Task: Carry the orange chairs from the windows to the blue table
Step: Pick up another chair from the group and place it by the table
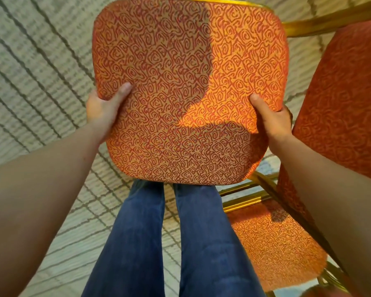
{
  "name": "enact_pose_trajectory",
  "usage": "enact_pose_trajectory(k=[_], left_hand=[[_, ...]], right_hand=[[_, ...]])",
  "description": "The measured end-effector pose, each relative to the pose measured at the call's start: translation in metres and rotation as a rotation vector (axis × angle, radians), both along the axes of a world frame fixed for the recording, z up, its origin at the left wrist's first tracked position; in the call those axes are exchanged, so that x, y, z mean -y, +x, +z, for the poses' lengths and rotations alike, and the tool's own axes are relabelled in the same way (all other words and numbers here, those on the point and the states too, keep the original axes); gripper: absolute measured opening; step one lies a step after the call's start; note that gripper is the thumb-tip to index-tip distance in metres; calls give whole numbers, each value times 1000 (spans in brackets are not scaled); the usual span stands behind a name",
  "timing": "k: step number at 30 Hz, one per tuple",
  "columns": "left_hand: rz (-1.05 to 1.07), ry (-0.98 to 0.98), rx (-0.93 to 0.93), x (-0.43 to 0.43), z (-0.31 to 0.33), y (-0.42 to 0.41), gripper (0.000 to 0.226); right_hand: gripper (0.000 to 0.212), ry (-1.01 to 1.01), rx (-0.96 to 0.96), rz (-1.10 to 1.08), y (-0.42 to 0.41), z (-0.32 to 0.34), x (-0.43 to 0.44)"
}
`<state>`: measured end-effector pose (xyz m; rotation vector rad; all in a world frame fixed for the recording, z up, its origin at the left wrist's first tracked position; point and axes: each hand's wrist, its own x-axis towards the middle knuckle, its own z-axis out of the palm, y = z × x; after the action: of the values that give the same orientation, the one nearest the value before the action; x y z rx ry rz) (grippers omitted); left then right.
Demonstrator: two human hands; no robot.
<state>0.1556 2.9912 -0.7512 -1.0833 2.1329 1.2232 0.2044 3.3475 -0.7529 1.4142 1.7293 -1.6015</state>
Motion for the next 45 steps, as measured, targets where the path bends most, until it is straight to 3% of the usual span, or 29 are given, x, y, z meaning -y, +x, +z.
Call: enact_pose_trajectory(k=[3,8,19,22,27,36,39,42,45], left_hand=[[0,56,44,3,-1,-1,43],[-26,114,60,9,-5,-3,53],[-47,9,-16,17,12,-1,55],[-27,-4,-69,29,39,-5,49],[26,-54,-141,57,92,-3,63],[25,-44,-187,125,252,4,80],[38,-29,-205,148,297,9,71],[74,-34,-221,167,333,14,81],[75,-25,-223,184,363,15,100]], right_hand=[[22,-26,17,-7,0,0,0],[34,-110,55,-19,-1,1,-2],[34,-74,47,-10,-4,27,9],[32,-47,38,16,-12,55,20],[33,-17,-18,76,-29,117,47],[48,-41,-149,203,-44,279,109],[53,-91,-157,239,-48,327,130],[38,-147,-174,313,-48,369,147],[35,-48,-244,332,-49,397,157]])
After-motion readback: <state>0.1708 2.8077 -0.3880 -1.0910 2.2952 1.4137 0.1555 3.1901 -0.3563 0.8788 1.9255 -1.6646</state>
